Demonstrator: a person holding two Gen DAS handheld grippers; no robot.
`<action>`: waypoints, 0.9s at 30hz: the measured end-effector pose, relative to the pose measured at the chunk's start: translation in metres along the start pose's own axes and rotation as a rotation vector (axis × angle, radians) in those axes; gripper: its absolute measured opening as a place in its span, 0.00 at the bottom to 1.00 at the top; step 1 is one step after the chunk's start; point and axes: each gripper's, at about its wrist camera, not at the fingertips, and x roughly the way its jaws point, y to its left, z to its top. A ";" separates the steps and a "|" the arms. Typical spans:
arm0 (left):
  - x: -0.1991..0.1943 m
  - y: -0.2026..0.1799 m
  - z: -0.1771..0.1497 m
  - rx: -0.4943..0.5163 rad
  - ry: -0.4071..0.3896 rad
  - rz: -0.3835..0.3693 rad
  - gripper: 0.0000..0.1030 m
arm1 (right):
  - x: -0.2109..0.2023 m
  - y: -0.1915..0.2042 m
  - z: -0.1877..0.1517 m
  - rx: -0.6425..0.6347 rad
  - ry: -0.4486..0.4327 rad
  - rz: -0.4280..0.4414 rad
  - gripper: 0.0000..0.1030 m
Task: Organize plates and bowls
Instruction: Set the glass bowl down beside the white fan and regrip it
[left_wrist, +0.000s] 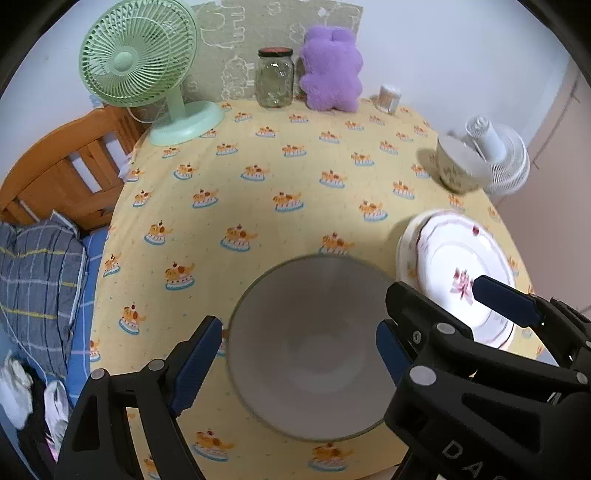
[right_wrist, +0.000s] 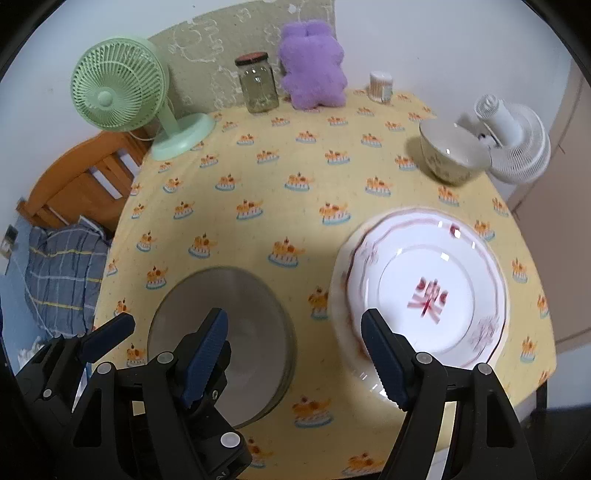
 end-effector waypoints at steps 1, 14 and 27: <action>-0.001 -0.004 0.004 -0.021 -0.002 0.000 0.84 | -0.001 -0.003 0.004 -0.008 -0.003 0.005 0.75; 0.003 -0.065 0.050 -0.107 -0.057 0.063 0.84 | -0.010 -0.065 0.063 -0.098 -0.035 0.034 0.80; 0.032 -0.135 0.096 -0.111 -0.101 0.030 0.84 | 0.001 -0.141 0.113 -0.165 -0.061 0.013 0.86</action>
